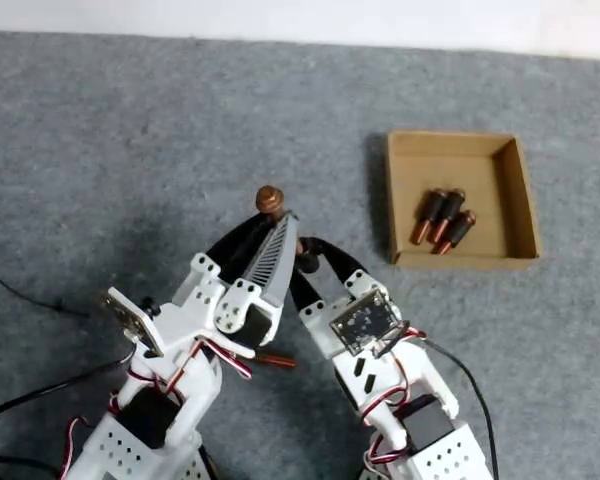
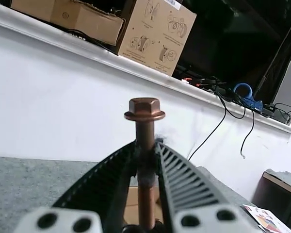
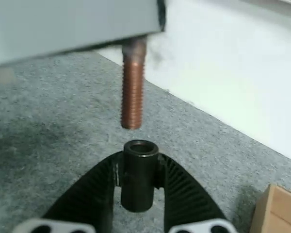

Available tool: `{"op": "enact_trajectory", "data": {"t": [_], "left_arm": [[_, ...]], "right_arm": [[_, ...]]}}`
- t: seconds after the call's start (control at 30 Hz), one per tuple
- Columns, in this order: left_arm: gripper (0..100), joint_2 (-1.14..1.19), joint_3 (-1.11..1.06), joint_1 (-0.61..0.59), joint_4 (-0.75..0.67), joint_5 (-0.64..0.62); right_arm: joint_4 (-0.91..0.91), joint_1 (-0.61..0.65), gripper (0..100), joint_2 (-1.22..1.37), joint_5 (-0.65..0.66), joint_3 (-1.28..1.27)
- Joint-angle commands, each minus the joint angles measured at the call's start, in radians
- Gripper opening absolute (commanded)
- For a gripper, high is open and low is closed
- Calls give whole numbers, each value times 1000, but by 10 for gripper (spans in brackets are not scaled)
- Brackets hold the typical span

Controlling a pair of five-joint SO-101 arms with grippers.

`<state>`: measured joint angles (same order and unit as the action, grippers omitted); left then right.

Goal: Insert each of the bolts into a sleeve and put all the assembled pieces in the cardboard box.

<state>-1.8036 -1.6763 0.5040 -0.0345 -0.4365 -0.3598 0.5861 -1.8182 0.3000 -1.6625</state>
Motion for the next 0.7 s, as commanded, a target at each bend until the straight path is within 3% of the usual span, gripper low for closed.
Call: {"op": "enact_trajectory", "data": {"t": [0.0,0.2,0.67], "left_arm": [[6,-12,-19,-13,3,-11],[6,-12,-19,-13,18,-11],[6,-12,-19,-7,34,-11]], "right_arm": [[22,24,5,-13,11,47],[-101,74,5,-13,11,154],[-107,16,5,-13,6,188]]}}
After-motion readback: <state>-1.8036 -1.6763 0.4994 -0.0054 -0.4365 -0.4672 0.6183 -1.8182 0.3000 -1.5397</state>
